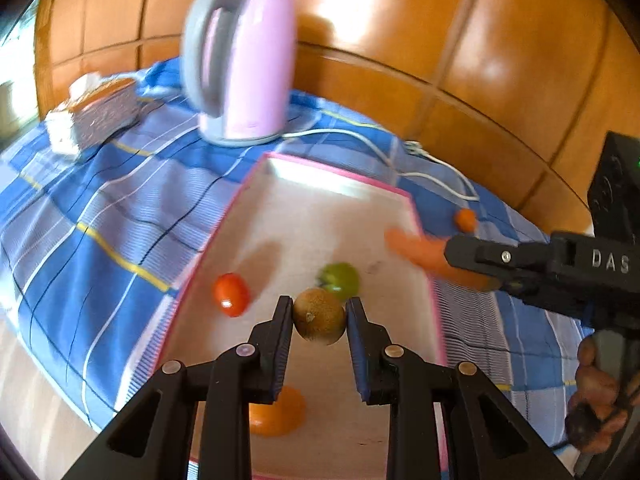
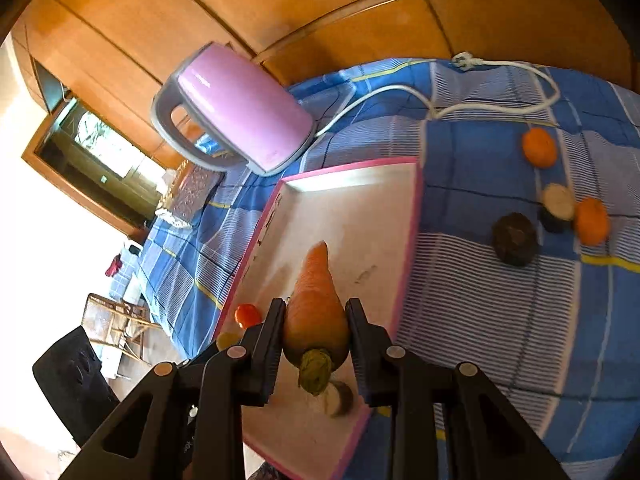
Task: Organize fruits
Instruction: 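Release the carrot in the tray with the right tool while the left tool releases the kiwi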
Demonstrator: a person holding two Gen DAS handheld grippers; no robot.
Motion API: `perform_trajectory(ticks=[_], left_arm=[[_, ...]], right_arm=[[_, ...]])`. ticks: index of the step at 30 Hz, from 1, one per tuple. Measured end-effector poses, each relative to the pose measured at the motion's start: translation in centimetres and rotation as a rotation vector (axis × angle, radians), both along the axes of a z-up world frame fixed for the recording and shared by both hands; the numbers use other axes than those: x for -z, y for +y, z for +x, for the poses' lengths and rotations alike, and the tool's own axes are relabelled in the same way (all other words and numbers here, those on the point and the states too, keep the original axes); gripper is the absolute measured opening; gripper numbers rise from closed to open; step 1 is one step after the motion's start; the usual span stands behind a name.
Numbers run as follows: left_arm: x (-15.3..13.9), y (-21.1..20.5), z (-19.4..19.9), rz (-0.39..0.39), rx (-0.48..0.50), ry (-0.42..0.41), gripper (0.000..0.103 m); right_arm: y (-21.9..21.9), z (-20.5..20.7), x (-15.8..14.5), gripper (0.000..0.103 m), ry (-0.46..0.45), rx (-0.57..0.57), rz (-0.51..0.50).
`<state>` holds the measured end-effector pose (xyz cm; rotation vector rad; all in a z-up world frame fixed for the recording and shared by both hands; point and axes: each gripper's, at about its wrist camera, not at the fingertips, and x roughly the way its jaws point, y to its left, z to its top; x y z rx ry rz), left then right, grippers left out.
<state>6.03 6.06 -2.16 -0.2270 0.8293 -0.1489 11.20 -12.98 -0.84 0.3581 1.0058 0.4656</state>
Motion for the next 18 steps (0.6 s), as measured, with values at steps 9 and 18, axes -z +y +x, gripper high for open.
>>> perform_trajectory(ticks=[9, 18], left_arm=[[1.0, 0.9, 0.2, 0.023, -0.057, 0.026, 0.031], [0.1, -1.0, -1.3, 0.065, -0.064, -0.024, 0.048]], right_arm=[[1.8, -0.8, 2.6, 0.035, 0.073, -0.041, 0.005], [0.6, -4.5, 1.2, 0.037, -0.034, 0.006, -0.100]])
